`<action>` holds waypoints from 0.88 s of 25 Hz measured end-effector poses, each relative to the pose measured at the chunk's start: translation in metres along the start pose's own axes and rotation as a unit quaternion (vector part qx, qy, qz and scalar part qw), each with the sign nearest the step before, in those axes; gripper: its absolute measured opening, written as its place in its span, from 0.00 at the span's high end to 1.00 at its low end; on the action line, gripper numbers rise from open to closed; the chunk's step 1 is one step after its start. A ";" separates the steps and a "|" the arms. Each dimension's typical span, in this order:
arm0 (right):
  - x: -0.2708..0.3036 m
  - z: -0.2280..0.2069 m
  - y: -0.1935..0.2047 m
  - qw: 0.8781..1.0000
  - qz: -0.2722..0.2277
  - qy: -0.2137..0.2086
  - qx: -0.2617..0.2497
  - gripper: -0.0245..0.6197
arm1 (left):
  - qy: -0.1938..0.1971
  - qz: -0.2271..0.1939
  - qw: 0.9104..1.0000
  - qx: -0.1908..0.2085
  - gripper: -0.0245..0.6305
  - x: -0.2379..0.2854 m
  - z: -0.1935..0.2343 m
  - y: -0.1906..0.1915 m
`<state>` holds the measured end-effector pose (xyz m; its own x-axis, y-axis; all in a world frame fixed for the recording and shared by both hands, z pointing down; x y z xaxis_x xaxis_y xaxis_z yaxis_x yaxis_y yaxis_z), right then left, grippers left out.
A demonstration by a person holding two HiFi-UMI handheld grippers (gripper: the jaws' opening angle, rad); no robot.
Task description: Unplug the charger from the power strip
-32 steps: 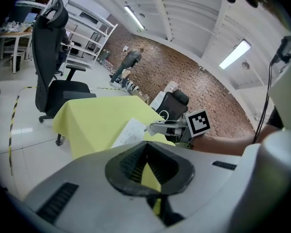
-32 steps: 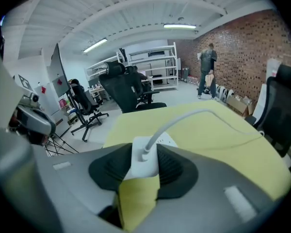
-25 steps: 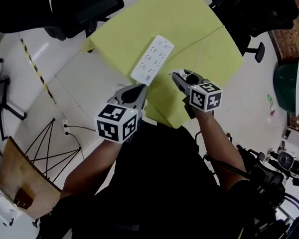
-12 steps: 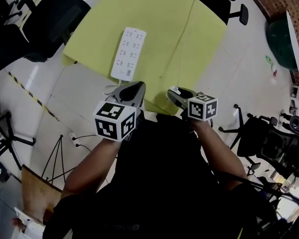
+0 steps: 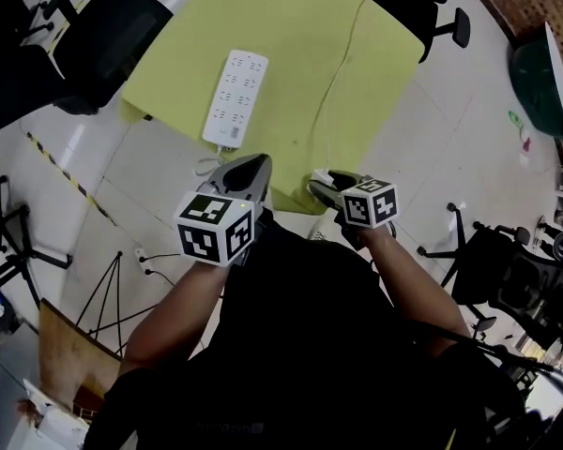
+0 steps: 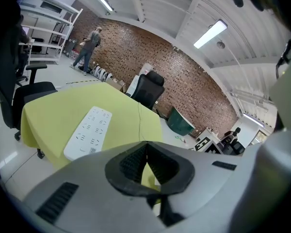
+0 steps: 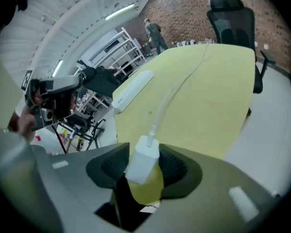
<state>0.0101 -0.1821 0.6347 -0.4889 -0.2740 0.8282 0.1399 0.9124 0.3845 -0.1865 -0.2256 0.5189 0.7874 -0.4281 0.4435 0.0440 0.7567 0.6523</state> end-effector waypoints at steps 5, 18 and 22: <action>-0.010 -0.007 0.001 0.998 0.011 0.000 -0.069 0.56 | -0.032 -0.022 0.999 -0.009 0.95 -0.006 -0.023 0.003; -0.095 -0.031 0.001 0.991 -0.107 -0.011 -0.084 0.60 | -0.082 -0.073 0.994 0.029 0.96 -0.029 -0.115 0.036; -0.151 -0.023 0.013 0.981 -0.168 -0.037 -0.089 0.78 | -0.089 -0.077 0.992 0.034 0.95 -0.031 -0.152 0.056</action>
<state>0.1055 -0.1357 0.5237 -0.5927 -0.5216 0.6137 0.1057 0.7050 0.7012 -0.1145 -0.0953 0.4479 0.6533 -0.6211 0.4329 0.1095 0.6433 0.7578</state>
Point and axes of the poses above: the fingertips, and each gripper's own axes: x forward along the fingers, z to its left, y out of its underside, the point moved 6 cm from there along -x, backward along the fingers, and after that the axes turned 8 degrees about y, right-handed, at the moved point
